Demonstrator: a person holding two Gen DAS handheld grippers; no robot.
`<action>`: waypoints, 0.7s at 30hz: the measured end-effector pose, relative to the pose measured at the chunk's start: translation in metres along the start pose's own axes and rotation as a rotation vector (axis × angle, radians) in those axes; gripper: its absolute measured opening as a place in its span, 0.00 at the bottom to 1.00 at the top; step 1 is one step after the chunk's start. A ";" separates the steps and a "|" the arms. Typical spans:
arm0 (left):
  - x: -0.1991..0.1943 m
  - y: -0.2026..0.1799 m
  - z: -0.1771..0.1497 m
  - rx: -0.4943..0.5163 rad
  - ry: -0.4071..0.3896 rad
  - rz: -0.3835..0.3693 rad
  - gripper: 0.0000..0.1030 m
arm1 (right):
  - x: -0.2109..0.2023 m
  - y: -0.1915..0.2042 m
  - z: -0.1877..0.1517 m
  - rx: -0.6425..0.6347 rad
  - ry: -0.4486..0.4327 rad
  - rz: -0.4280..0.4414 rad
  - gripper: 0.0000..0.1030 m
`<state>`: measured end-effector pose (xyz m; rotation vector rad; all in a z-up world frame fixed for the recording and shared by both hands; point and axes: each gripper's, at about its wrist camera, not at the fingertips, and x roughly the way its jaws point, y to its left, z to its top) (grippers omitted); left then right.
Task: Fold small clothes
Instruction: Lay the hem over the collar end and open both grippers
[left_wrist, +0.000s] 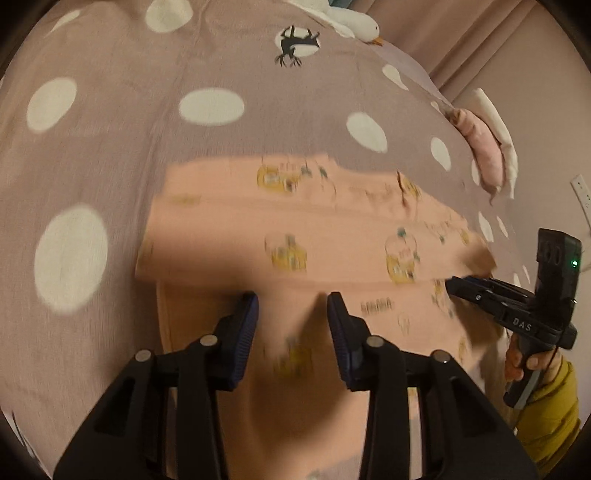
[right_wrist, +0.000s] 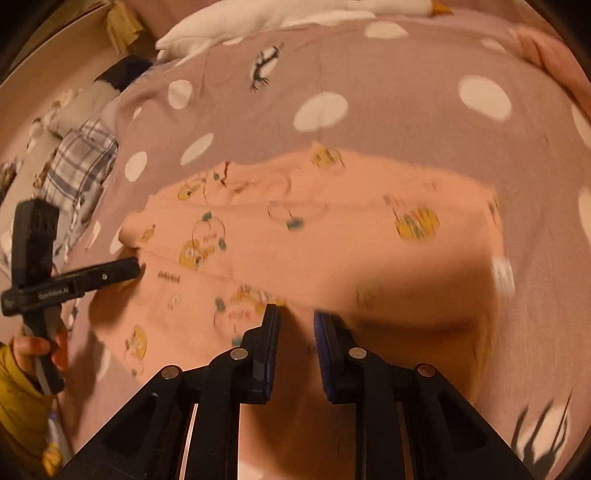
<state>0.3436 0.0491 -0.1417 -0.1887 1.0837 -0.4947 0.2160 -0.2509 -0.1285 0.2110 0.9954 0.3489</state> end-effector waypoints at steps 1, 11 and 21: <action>0.004 0.000 0.007 -0.004 -0.007 0.006 0.36 | 0.002 0.000 0.007 -0.006 -0.010 -0.009 0.22; -0.007 0.038 0.060 -0.311 -0.202 -0.036 0.37 | -0.007 -0.027 0.065 0.134 -0.284 -0.103 0.22; -0.040 -0.003 0.022 -0.026 -0.153 -0.093 0.39 | -0.029 -0.002 0.035 -0.025 -0.164 0.012 0.22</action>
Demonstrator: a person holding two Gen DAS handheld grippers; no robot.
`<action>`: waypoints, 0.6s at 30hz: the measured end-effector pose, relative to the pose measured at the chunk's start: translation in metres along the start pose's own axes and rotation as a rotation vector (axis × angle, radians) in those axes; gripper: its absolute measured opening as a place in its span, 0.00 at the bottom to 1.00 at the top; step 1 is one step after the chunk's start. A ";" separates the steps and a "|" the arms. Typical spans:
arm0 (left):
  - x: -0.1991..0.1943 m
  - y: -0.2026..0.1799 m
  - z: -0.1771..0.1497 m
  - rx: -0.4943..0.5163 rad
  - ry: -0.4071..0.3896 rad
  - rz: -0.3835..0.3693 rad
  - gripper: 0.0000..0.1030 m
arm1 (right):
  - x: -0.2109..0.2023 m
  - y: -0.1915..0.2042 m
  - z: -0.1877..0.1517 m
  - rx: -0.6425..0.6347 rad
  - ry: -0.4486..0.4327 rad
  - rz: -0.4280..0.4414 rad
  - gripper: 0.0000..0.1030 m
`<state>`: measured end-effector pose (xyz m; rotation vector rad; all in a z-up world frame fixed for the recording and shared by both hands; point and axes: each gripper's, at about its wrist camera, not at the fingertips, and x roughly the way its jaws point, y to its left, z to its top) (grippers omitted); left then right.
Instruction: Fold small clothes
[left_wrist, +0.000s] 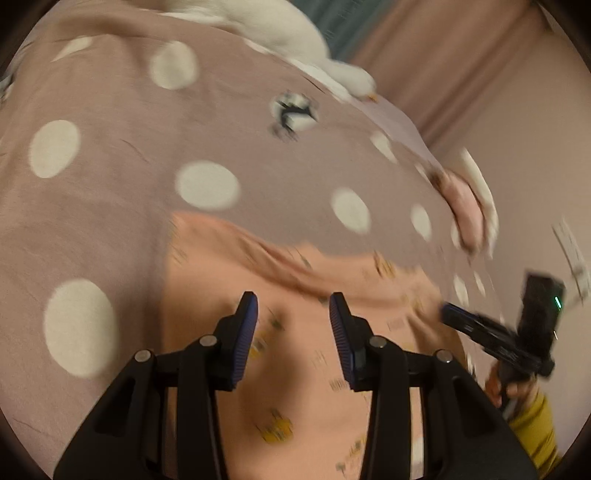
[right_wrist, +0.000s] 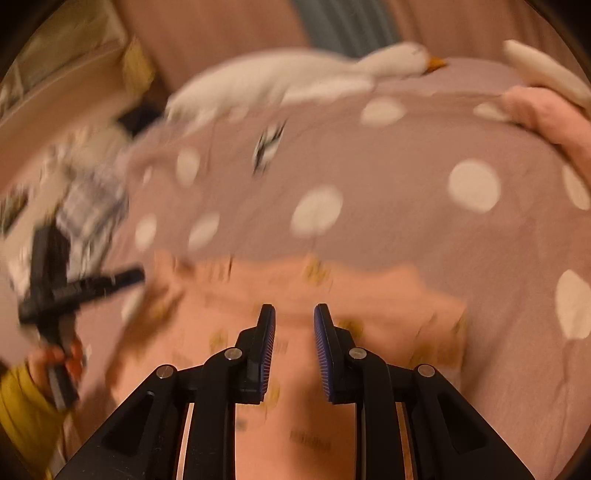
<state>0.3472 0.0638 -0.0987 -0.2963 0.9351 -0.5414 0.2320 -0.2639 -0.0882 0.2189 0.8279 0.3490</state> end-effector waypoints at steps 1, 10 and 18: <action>0.007 -0.005 -0.006 0.031 0.035 -0.001 0.39 | 0.008 0.003 -0.003 -0.013 0.050 -0.006 0.22; 0.077 -0.003 0.025 -0.002 0.113 0.138 0.39 | 0.072 -0.016 0.030 0.051 0.072 -0.123 0.22; 0.043 0.006 0.025 -0.033 0.022 0.131 0.40 | 0.010 -0.066 0.042 0.213 -0.126 -0.175 0.23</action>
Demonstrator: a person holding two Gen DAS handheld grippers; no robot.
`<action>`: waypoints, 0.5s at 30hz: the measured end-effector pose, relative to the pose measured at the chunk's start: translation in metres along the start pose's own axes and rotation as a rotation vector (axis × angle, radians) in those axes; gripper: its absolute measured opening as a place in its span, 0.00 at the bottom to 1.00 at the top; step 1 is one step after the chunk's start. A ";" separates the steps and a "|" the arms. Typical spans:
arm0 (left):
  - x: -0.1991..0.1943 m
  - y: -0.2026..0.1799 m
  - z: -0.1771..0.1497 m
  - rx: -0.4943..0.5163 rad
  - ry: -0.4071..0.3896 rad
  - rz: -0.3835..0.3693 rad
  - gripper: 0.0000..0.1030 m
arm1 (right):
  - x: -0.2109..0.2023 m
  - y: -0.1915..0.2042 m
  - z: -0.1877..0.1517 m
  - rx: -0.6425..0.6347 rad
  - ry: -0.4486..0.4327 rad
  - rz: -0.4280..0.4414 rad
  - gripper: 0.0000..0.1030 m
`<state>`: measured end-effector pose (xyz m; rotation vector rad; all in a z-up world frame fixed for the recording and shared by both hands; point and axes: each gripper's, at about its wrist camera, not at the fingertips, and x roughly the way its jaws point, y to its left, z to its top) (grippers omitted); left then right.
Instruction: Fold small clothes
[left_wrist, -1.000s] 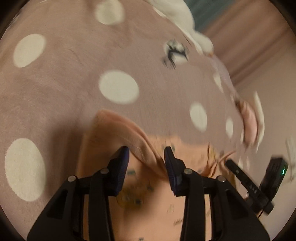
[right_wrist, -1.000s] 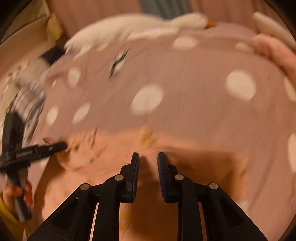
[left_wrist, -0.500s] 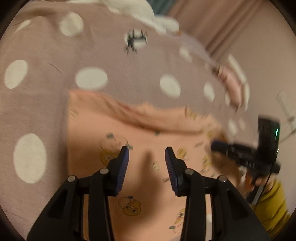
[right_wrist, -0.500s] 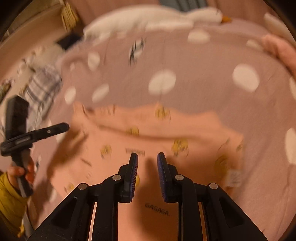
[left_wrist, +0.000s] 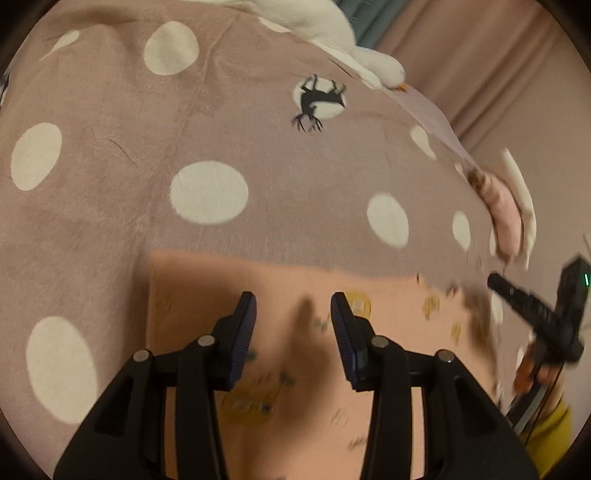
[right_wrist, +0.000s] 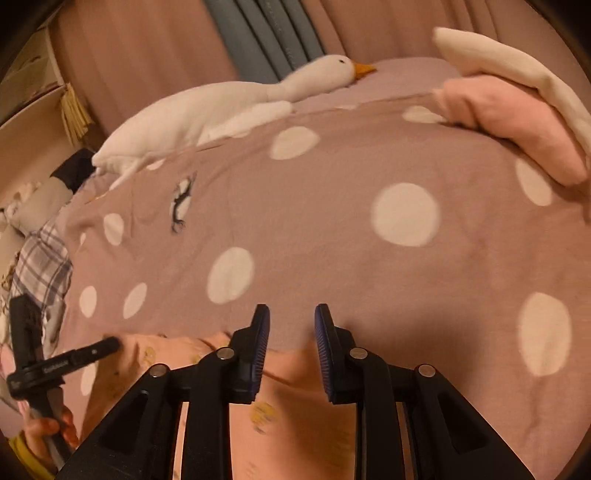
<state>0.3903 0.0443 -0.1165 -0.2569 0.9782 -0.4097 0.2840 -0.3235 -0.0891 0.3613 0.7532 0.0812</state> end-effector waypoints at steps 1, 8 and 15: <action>-0.005 -0.001 -0.006 0.014 0.005 -0.013 0.40 | 0.002 -0.009 0.000 0.020 0.031 -0.002 0.23; -0.020 -0.022 -0.037 0.080 0.025 -0.088 0.42 | 0.015 -0.021 -0.008 0.047 0.083 0.052 0.34; -0.004 -0.027 -0.057 0.132 0.077 -0.062 0.44 | 0.049 0.009 -0.016 -0.132 0.196 -0.044 0.32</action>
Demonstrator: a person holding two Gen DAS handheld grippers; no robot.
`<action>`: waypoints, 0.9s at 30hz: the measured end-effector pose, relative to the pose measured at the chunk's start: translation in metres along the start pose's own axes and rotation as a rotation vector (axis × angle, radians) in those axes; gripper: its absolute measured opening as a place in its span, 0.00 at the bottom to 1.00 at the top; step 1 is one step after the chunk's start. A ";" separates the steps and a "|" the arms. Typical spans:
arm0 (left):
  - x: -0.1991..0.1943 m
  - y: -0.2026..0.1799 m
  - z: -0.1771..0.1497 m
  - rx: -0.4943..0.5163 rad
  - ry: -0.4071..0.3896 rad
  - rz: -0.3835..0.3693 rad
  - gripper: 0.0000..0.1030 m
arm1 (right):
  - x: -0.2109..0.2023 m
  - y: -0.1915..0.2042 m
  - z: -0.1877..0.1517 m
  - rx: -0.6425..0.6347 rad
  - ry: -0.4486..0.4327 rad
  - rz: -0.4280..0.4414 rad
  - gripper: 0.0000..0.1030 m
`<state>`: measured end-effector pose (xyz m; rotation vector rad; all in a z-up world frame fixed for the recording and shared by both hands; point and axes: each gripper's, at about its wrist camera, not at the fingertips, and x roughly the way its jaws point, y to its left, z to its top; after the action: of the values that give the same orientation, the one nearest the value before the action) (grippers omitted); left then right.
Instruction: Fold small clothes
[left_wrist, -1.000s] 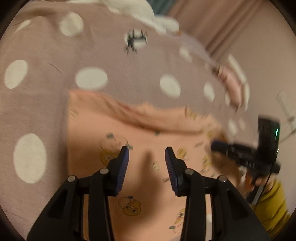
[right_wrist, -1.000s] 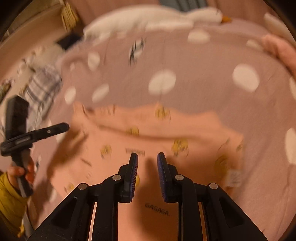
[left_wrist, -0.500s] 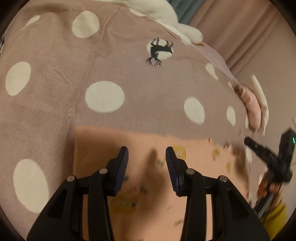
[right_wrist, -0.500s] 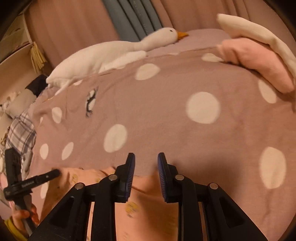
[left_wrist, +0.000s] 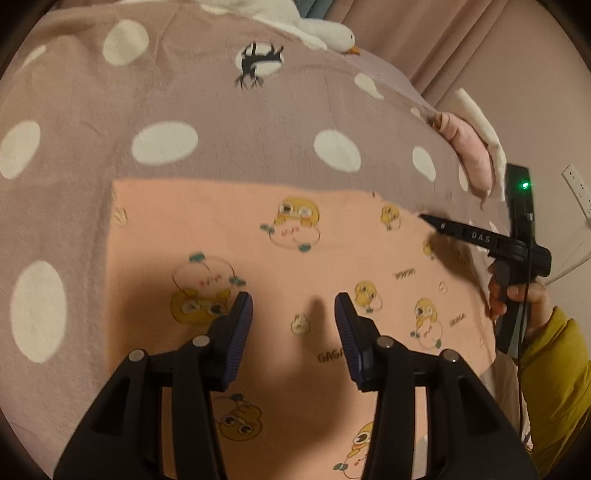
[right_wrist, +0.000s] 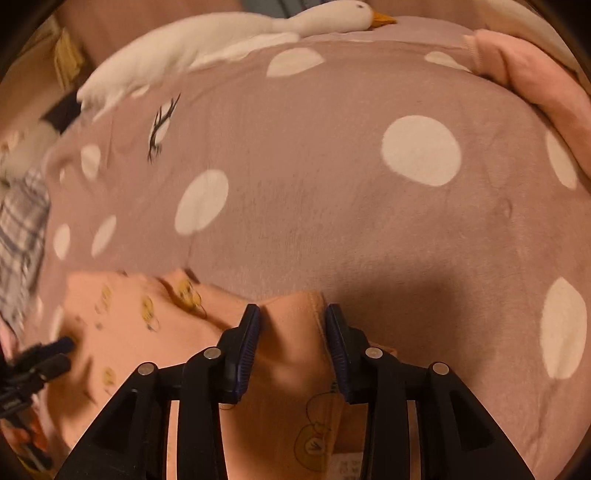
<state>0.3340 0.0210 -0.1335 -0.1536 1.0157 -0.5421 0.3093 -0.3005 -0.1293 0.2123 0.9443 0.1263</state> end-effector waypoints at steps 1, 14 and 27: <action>0.003 0.001 -0.002 -0.001 0.005 0.004 0.44 | -0.002 0.003 0.000 -0.024 -0.018 -0.017 0.11; -0.020 0.011 -0.004 -0.051 -0.022 -0.022 0.48 | -0.027 0.005 0.007 -0.009 -0.126 -0.220 0.06; -0.059 0.035 -0.052 -0.122 0.002 -0.030 0.51 | -0.051 0.019 -0.067 -0.086 -0.022 -0.118 0.06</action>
<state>0.2785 0.0868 -0.1292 -0.2766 1.0499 -0.5077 0.2253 -0.2843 -0.1228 0.0786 0.9256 0.0558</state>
